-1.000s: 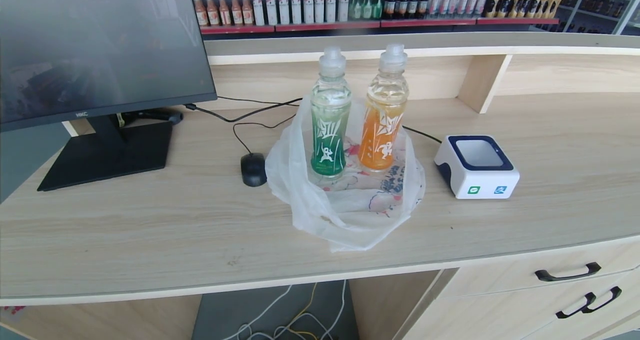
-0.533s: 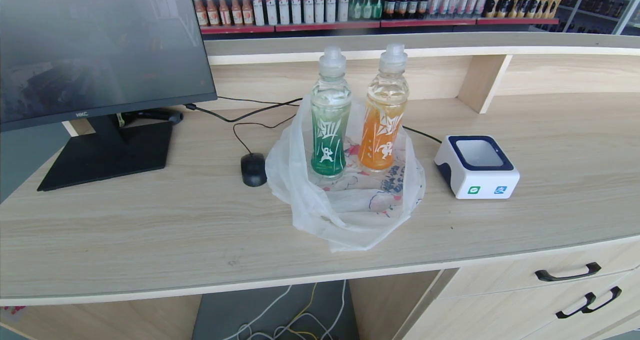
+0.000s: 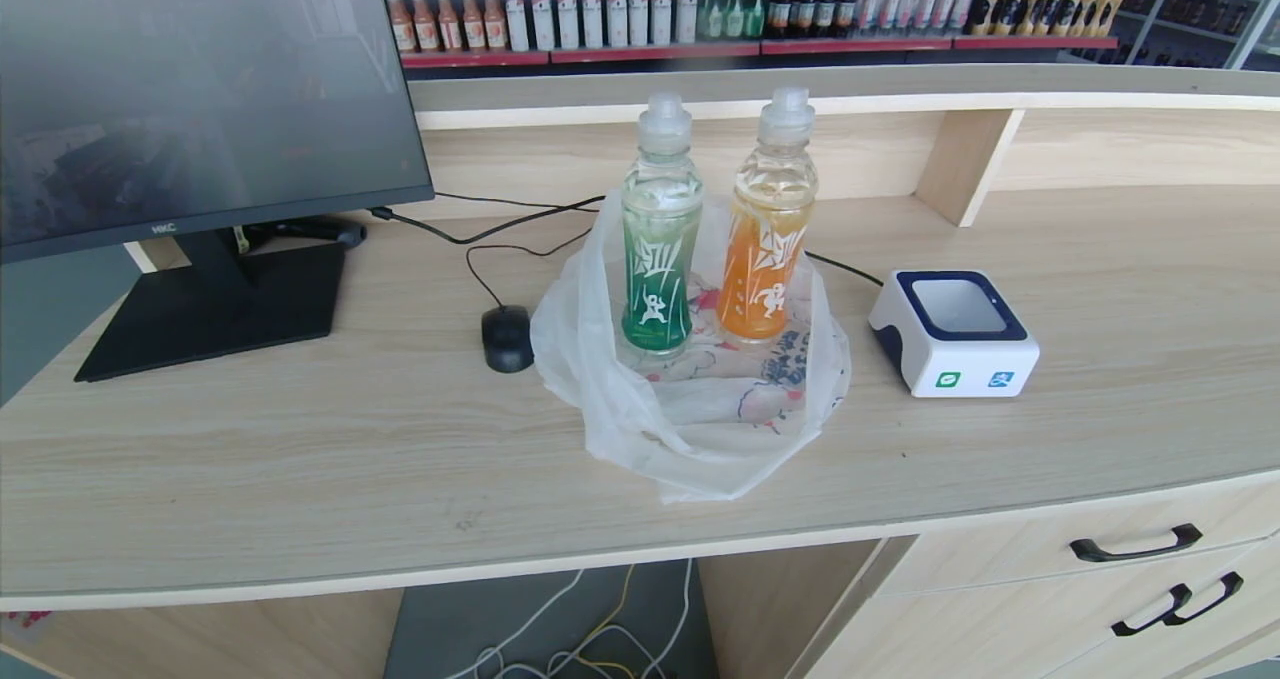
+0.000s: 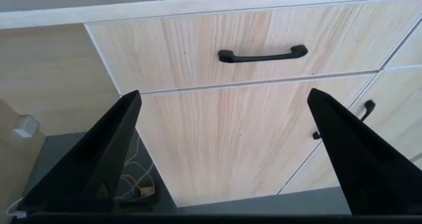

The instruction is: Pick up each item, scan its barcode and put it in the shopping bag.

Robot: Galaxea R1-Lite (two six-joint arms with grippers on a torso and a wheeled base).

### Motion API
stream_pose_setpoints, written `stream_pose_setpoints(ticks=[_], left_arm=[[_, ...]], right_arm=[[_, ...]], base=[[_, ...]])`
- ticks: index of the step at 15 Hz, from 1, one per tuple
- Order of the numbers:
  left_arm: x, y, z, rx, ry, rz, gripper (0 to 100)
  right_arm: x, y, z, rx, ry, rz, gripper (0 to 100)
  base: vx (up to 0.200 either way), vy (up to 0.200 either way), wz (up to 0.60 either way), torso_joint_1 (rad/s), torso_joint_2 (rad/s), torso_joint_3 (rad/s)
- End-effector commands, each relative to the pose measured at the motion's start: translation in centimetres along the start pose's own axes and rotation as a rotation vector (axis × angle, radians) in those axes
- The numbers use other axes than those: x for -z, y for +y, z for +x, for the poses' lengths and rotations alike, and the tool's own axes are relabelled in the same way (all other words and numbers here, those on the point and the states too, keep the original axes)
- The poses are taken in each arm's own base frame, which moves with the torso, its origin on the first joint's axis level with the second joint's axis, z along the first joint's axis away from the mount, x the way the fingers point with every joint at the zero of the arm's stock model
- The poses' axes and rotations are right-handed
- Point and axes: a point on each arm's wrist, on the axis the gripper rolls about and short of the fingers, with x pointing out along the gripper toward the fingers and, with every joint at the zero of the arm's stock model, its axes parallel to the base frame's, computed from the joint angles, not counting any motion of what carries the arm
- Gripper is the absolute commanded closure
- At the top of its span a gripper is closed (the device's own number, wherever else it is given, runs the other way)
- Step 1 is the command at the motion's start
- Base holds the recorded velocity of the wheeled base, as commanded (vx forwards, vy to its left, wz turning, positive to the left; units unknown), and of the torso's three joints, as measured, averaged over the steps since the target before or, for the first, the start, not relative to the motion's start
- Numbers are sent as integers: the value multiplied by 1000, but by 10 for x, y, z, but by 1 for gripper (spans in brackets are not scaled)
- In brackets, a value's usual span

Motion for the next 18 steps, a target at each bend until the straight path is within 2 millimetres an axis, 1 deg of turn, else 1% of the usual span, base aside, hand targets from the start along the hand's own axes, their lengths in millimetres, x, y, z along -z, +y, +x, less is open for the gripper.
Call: stream_pose_setpoints(ticks=[1, 2, 8, 11, 17, 18], left_arm=[[0, 0, 0, 0, 0, -1, 0], [0, 0, 0, 0, 0, -1, 0], [0, 0, 0, 0, 0, -4, 0], [0, 0, 0, 0, 0, 1, 0], [0, 0, 0, 0, 0, -1, 0], [0, 0, 0, 0, 0, -2, 0]], right_arm=[[0, 0, -1, -3, -17, 7, 0], [1, 0, -1, 1, -16, 58, 0], [1, 0, -1, 1, -16, 55, 0], [1, 0, -1, 1, -16, 56, 0], [1, 0, -1, 1, -17, 59, 0], [1, 0, -1, 1, -16, 59, 0]], base=[[0, 0, 0, 0, 0, 0], [0, 0, 0, 0, 0, 0], [0, 0, 0, 0, 0, 0], [-200, 0, 0, 5, 4, 2], [0, 0, 0, 0, 0, 0], [0, -200, 0, 22, 12, 2]])
